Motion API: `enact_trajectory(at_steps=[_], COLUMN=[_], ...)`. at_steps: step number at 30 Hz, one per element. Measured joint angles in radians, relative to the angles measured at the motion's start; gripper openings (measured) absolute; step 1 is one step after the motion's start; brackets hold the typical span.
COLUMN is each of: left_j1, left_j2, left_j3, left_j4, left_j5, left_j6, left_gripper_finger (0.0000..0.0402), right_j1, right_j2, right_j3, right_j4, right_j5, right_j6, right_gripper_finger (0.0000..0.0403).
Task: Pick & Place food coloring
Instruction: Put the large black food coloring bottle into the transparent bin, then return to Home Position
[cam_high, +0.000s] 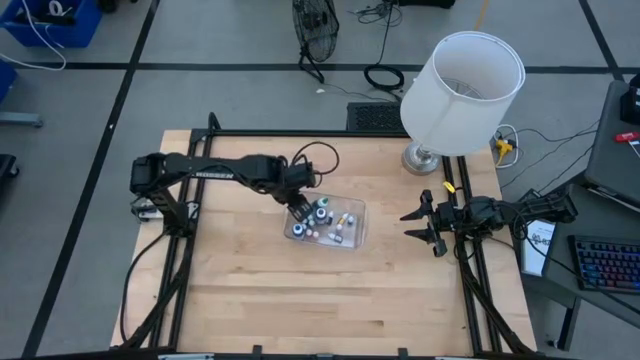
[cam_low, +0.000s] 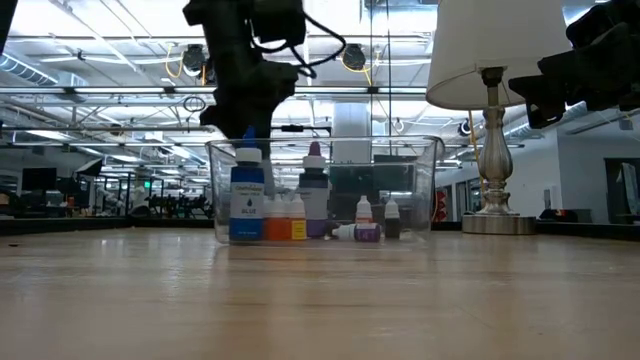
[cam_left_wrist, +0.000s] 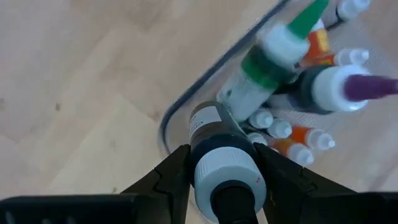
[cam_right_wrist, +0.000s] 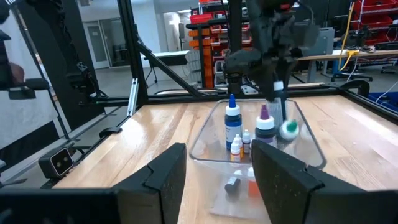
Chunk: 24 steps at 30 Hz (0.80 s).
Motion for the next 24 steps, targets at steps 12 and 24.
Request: enact_trajectory(at_steps=[12,24], left_j1=[0.002,0.003], left_j2=[-0.001,0.002], left_j3=[-0.060,-0.062], left_j4=[0.064,-0.060], left_j5=[0.076,0.087], left_j6=[-0.043,-0.134], left_gripper_finger=[0.0151,0.0196], right_j1=[0.000,0.000], right_j2=[0.000,0.000], right_j3=[0.000,0.000], right_j4=[0.000,0.000], right_j5=[0.000,0.000], right_j6=[0.000,0.000], right_gripper_finger=[0.0169,0.0169])
